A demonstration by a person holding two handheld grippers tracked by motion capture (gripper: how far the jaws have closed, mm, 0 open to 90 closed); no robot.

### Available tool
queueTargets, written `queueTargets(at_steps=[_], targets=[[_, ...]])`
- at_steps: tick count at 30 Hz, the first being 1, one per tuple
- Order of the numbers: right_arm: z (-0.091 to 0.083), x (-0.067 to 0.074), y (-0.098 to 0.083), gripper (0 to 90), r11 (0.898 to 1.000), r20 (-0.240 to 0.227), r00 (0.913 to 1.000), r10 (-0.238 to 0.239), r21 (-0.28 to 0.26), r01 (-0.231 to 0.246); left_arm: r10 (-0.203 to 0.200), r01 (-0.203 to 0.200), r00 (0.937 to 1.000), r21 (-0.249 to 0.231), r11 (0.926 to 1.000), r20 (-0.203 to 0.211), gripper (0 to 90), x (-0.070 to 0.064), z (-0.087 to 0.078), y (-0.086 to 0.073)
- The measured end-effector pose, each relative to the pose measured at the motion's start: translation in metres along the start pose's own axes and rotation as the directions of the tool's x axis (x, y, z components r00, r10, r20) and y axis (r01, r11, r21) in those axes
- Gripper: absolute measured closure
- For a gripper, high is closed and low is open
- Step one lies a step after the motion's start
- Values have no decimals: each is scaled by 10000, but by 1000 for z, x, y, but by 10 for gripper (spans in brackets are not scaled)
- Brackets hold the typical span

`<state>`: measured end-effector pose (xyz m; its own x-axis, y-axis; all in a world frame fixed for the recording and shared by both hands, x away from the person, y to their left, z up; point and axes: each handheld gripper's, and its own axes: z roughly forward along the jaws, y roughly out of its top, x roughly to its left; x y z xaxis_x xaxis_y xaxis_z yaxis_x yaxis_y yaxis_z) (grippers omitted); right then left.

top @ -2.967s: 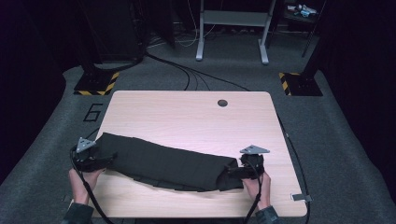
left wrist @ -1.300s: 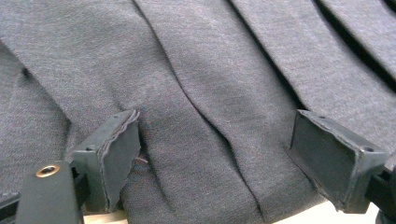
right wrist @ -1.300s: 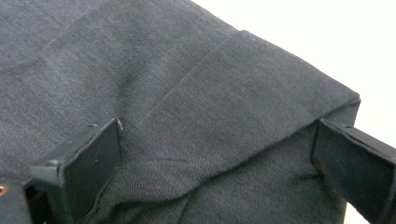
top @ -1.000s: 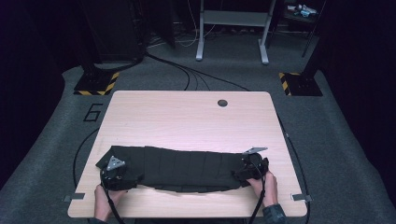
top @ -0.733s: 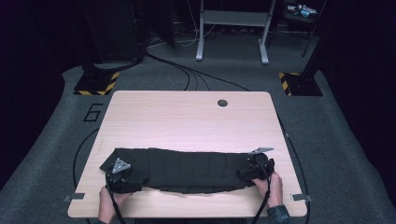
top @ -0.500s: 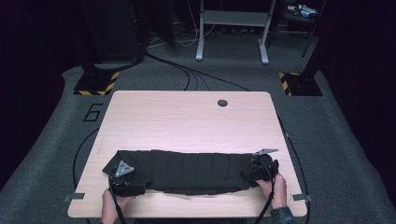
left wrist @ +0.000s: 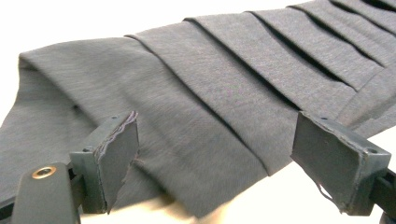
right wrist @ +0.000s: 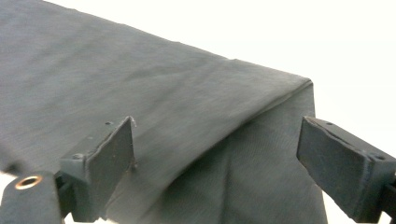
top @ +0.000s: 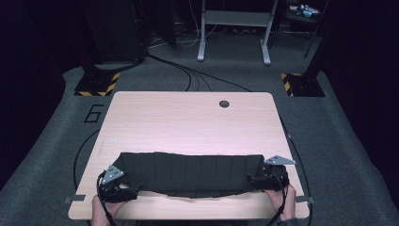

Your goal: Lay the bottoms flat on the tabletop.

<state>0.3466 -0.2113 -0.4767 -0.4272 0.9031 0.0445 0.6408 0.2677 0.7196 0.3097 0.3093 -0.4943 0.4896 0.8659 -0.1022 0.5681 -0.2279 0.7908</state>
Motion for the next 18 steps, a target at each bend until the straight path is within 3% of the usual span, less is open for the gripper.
queueTargets(at_steps=[3,7,13,18], targets=[[-14,11,-5,134,9997,-52,10000,-82,-232,81,-84,84,9999,-70,9999,-96,148,-1,-11,-6],[-21,25,-17,186,9998,-330,9994,-39,-197,32,-150,150,9998,29,9999,-113,155,-3,-14,-15],[-15,36,-31,291,10000,-538,9985,47,-31,-49,-368,371,9993,323,9988,-101,193,0,-11,-26],[-6,36,-36,364,9998,-626,9980,113,143,-104,-146,152,9998,586,9982,-113,252,-3,-7,-28]])
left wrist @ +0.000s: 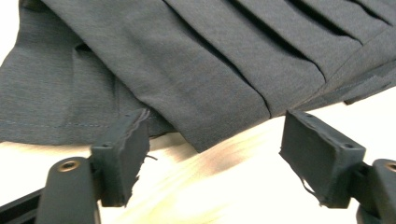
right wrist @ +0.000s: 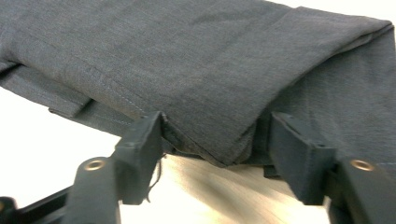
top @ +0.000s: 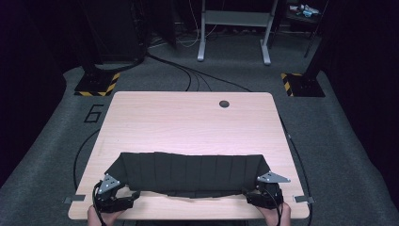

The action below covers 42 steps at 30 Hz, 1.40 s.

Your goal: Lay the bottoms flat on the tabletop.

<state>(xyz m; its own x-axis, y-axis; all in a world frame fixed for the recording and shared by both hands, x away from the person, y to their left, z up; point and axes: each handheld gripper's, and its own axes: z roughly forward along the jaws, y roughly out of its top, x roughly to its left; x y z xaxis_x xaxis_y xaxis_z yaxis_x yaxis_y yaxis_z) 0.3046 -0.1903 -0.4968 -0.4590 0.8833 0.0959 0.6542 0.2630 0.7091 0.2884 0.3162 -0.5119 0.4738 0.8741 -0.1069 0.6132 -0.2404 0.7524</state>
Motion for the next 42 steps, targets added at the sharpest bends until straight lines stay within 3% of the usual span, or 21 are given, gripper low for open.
queueTargets(at_steps=[2,5,15,21,26,42], targets=[[2,2,-1,447,10000,-12,10000,7,-87,-8,131,-130,9999,120,9998,-65,336,-2,3,-1],[3,5,-1,486,9998,116,9998,-176,-119,177,108,-103,9994,157,9998,-315,431,-3,7,-3],[0,5,-1,634,9983,287,9981,-545,-173,550,171,-173,9997,-120,9998,-174,696,1,10,-7],[-1,5,-1,697,9976,269,9976,-637,-263,644,186,-186,9998,-137,9997,-22,771,2,9,-7],[-3,7,1,722,9973,231,9977,-637,-352,645,242,-242,9997,-468,9986,-14,820,3,5,-7],[-11,7,8,743,9940,160,9956,-923,-579,930,424,-428,9991,-866,9953,-66,857,4,-2,-1]])
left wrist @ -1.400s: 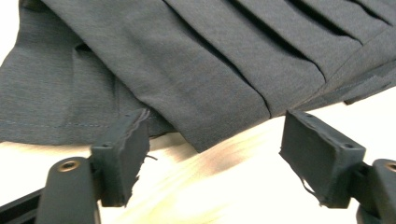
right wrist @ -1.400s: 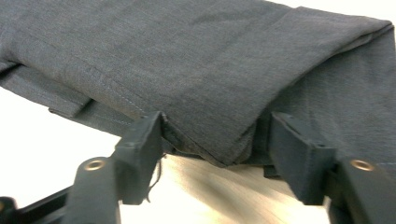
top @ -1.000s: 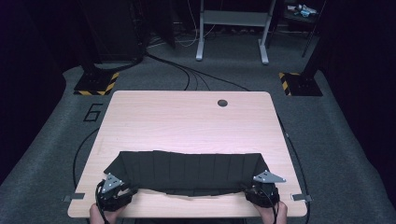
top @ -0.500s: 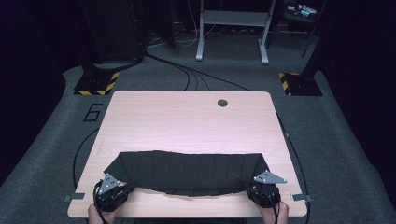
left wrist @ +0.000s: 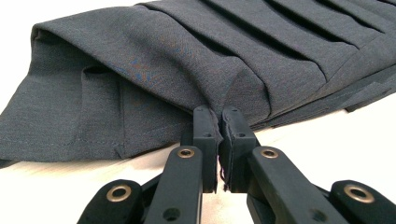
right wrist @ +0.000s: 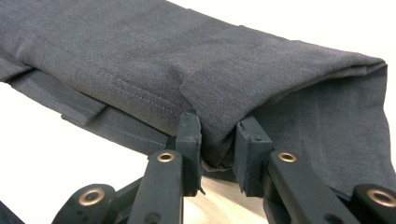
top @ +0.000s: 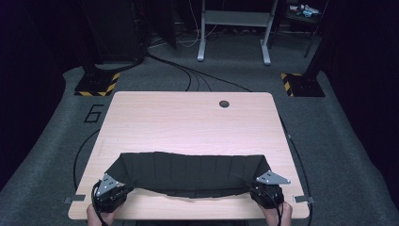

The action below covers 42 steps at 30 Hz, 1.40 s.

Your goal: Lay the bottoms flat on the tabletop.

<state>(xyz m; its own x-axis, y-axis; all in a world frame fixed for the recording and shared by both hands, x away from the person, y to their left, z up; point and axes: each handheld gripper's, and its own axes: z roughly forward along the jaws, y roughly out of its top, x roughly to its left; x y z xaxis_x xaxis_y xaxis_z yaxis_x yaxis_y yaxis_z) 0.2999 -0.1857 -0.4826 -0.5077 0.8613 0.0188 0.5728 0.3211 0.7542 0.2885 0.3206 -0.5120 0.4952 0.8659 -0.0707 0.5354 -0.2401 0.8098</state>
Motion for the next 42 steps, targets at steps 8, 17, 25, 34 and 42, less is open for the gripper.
queueTargets(at_steps=[8,17,25,34,42], targets=[[-3,1,6,755,9998,60,9999,-150,-111,151,108,-108,9998,-11,9999,154,858,1,-5,8],[-5,-2,12,762,9995,-38,9999,-157,-275,156,40,-33,9998,-329,9995,213,859,5,-8,16],[-8,-4,21,764,9987,-36,9997,-238,-450,236,67,-50,9995,-541,9985,309,859,9,-11,28],[-10,-7,36,770,9977,23,9994,-347,-583,347,315,-297,9989,-526,9982,335,860,14,-11,45],[-10,-12,52,773,9979,-23,9994,-350,-554,348,416,-396,9985,-544,9977,366,861,21,-8,61]])
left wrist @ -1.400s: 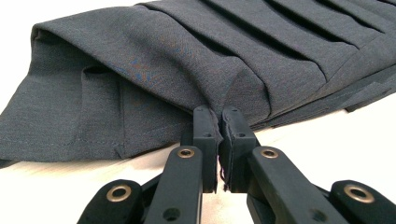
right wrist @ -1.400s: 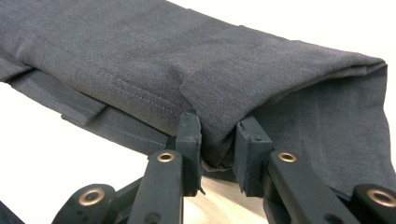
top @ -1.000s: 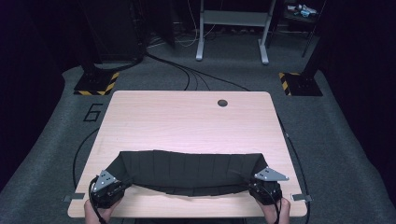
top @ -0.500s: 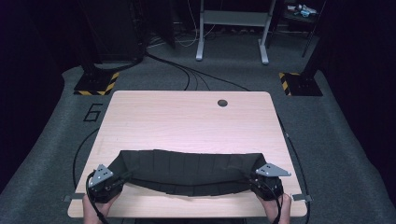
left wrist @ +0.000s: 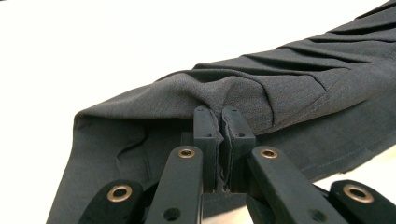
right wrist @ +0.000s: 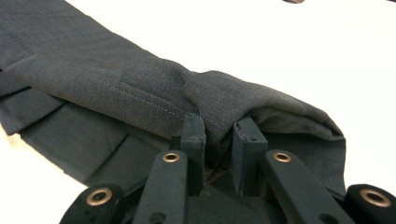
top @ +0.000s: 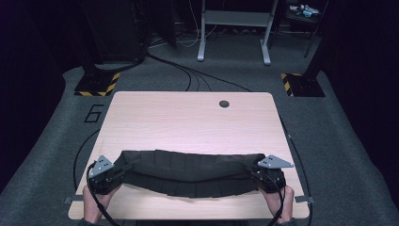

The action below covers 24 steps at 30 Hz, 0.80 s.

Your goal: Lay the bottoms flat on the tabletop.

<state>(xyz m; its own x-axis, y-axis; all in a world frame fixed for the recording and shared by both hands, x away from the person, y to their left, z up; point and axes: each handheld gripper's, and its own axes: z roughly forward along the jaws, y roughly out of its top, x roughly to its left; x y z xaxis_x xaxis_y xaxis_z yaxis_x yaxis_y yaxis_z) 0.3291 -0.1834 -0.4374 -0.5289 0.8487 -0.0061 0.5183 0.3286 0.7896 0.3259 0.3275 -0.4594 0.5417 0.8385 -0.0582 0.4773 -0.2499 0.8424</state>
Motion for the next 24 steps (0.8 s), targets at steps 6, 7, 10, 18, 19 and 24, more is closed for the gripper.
queueTargets(at_steps=[6,7,10,18,19,24], targets=[[3,-5,15,775,10000,-30,10000,-61,21,61,-49,49,10000,-23,10000,53,863,8,5,10],[4,-6,16,776,10000,-49,10000,-75,14,75,-50,50,10000,-45,10000,38,863,9,6,11],[6,-10,22,776,10000,-121,9999,-3,77,4,-69,69,10000,-26,10000,46,863,12,9,15],[17,-23,35,776,9994,-221,9994,268,246,-263,-103,103,9999,24,9999,62,864,20,18,28],[19,-25,37,776,9992,-203,9995,243,311,-237,-92,92,10000,-37,10000,32,864,21,20,30],[26,-34,45,776,9981,-263,9987,444,430,-432,-72,72,10000,25,10000,28,863,28,26,40]])
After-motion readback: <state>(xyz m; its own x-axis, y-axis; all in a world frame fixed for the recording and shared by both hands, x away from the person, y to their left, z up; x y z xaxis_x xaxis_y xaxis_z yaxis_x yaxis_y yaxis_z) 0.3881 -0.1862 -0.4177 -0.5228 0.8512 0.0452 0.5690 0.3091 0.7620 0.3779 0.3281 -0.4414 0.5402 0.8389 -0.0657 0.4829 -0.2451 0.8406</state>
